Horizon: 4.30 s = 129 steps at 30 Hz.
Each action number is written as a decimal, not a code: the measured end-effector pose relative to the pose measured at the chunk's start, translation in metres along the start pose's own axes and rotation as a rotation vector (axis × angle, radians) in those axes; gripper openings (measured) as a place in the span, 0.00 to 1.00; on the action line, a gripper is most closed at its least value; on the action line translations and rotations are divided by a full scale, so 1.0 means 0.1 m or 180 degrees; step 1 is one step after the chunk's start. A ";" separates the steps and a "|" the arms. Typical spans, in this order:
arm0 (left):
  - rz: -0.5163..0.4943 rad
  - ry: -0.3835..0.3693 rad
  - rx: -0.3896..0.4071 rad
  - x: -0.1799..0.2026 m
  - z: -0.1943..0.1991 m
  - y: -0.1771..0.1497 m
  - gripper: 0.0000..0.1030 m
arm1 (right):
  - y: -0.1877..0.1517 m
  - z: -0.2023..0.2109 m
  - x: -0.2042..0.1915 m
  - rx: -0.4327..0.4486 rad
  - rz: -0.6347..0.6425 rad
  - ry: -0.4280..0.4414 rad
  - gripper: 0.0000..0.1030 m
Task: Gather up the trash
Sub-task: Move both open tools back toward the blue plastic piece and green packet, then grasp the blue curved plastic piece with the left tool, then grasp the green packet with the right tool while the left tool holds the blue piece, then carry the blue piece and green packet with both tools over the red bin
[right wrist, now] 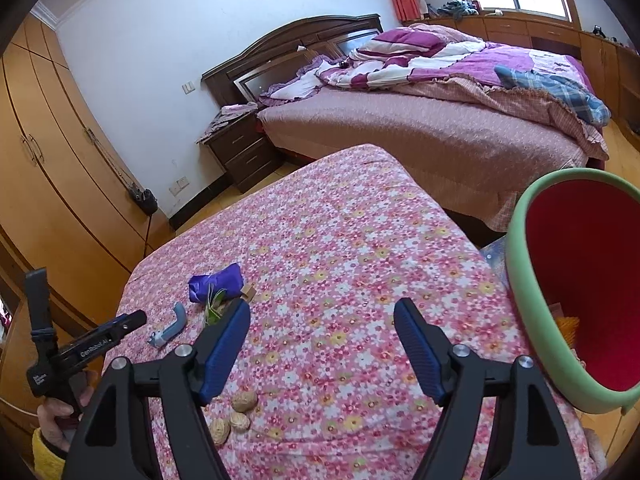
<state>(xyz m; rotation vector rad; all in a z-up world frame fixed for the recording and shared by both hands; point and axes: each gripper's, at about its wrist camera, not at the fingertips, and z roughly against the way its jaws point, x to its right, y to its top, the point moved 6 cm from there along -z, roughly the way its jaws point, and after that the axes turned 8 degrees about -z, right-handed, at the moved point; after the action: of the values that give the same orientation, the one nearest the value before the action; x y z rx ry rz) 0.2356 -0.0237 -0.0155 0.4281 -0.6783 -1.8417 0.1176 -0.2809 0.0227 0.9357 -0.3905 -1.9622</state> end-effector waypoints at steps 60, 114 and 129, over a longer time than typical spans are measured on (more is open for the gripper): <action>0.0774 -0.0218 0.0239 -0.32 0.37 -0.51 0.17 | -0.62 -1.02 -0.93 -0.0692 0.0632 0.0405 0.43; 0.0799 -0.0437 0.0273 0.18 0.60 -0.62 0.17 | -0.28 0.06 -0.72 -0.0049 0.0295 0.0994 0.11; 0.0526 -0.0769 0.0353 0.91 0.86 -0.56 0.17 | -0.05 0.87 0.09 0.0498 -0.0163 0.0776 0.11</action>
<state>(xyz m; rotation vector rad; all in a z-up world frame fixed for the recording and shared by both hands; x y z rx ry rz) 0.1120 -0.0730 0.0177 0.2147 -0.9552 -1.7188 0.0470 -0.2933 0.0733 1.2810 -0.3866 -1.8549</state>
